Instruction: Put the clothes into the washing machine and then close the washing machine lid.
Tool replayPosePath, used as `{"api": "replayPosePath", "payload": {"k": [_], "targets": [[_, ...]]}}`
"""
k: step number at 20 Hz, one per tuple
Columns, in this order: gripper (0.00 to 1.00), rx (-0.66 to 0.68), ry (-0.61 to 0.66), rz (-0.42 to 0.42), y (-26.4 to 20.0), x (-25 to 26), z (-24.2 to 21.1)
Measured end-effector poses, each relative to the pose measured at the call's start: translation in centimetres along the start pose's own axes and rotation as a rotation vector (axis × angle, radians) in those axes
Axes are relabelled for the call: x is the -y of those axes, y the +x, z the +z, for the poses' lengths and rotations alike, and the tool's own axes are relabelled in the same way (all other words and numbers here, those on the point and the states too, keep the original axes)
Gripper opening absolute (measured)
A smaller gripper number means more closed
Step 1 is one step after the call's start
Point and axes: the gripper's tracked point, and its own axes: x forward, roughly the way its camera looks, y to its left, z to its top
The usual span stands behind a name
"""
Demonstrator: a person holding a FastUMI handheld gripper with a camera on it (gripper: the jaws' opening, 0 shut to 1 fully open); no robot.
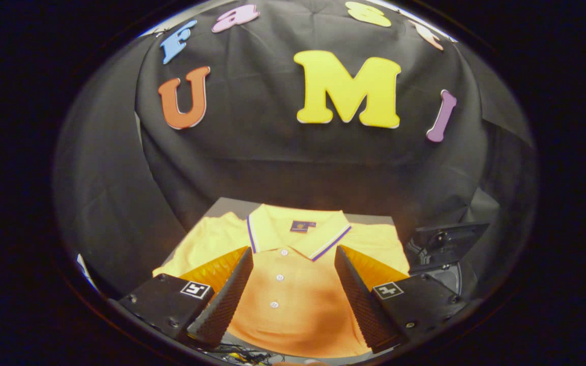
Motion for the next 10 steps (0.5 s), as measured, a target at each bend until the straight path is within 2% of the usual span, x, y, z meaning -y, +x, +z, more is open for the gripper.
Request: {"api": "replayPosePath", "payload": {"k": [3, 4, 5, 10], "targets": [[1.0, -0.108, -0.017, -0.049, 2.8, 0.9, -2.9], [1.0, -0.124, -0.009, -0.035, 3.2, 0.8, -3.3], [1.0, -0.101, 0.011, -0.043, 3.6, 0.8, -2.7], [0.99, -0.206, 0.01, -0.079, 3.5, 0.5, -3.3]]}}
